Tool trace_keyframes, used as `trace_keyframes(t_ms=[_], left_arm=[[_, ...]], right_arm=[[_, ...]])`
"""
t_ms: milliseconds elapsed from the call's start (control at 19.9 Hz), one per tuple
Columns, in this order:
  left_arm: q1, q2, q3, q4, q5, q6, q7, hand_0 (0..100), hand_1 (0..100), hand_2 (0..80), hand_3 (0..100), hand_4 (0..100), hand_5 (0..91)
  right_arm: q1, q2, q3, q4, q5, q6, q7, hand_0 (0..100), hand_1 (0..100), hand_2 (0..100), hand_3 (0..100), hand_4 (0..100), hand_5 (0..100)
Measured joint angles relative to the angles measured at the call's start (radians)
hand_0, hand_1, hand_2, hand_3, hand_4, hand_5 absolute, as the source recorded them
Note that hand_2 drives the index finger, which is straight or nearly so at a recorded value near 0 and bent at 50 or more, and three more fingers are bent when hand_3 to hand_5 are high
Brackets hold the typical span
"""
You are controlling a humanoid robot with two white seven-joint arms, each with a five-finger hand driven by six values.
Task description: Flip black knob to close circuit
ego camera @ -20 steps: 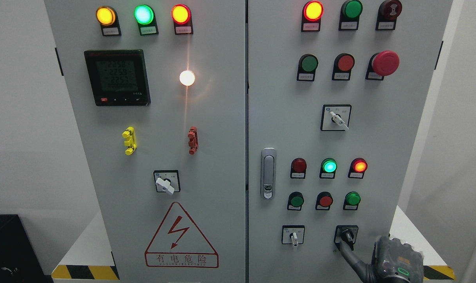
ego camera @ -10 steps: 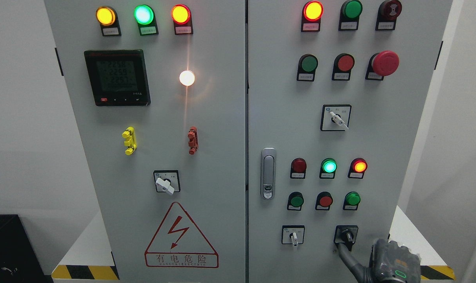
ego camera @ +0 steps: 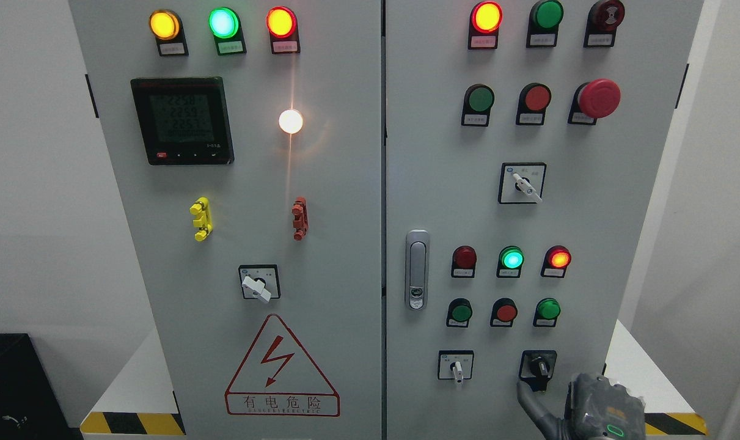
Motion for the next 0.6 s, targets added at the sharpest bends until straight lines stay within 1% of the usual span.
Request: trace_keyframes(t_ms=[251, 401, 451, 552, 602], left_arm=[[0.0, 0.0, 0.0, 0.0, 0.0, 0.0, 0.0, 12, 56, 0.0, 0, 0, 0.0], [0.0, 0.0, 0.0, 0.0, 0.0, 0.0, 0.0, 12, 56, 0.0, 0, 0, 0.0], [0.0, 0.0, 0.0, 0.0, 0.0, 0.0, 0.0, 12, 56, 0.0, 0, 0, 0.0], [0.0, 0.0, 0.0, 0.0, 0.0, 0.0, 0.0, 12, 56, 0.0, 0, 0, 0.0], [0.0, 0.0, 0.0, 0.0, 0.0, 0.0, 0.0, 12, 56, 0.0, 0, 0, 0.0]], right_arm=[[0.033, 0.0, 0.015, -0.042, -0.029, 0.0, 0.0, 0, 0, 82, 100, 88, 87], [0.058, -0.001, 0.021, -0.073, -0.068, 0.0, 0.0, 0, 0, 76, 100, 87, 80], [0.067, -0.001, 0.023, -0.084, -0.088, 0.0, -0.003, 0, 0, 74, 98, 85, 77], [0.088, -0.002, 0.026, -0.107, -0.131, 0.001, -0.029, 0, 0, 71, 95, 84, 75], [0.101, -0.002, 0.027, -0.12, -0.16, 0.001, -0.053, 0, 0, 68, 93, 84, 74]])
